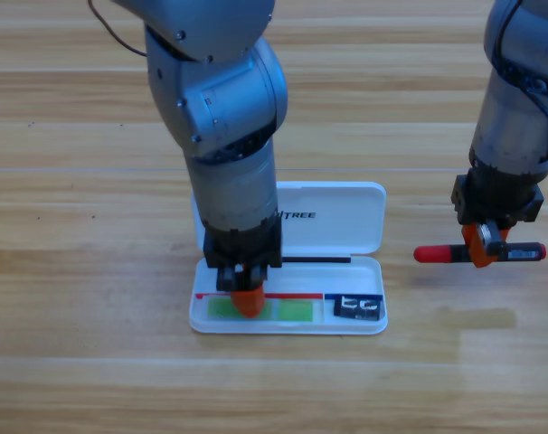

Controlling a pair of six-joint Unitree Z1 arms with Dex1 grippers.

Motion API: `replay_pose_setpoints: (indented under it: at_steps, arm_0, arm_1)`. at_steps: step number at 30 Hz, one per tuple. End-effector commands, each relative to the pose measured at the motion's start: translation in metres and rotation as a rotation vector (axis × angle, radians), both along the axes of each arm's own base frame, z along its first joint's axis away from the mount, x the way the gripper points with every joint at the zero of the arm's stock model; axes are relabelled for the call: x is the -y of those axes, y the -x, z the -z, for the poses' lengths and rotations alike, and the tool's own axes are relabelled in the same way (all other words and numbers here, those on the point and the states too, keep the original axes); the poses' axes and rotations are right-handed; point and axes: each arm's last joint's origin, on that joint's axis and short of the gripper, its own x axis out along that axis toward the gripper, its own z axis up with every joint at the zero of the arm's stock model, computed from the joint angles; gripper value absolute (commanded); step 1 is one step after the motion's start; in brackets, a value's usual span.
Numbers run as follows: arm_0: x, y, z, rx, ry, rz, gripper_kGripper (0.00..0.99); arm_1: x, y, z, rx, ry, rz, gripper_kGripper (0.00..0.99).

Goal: Clean up eraser and pencils

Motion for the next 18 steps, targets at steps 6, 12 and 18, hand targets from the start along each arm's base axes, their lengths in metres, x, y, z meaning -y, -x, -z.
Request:
replay_pose_setpoints:
  at_steps: [6,12,18]
  arm_0:
    - [0.010,0.006,0.016,-0.030,-0.019,0.012,0.990]
    - [-0.006,0.015,-0.029,0.004,0.049,-0.001,0.990]
    - [-0.079,0.012,-0.112,0.063,0.172,-0.138,0.990]
  arm_1:
    - [-0.019,0.016,-0.019,0.008,-0.021,-0.032,0.000]
    - [-0.043,0.020,-0.028,0.014,-0.029,-0.060,0.000]
    - [-0.078,0.023,-0.026,0.014,-0.031,-0.087,0.000]
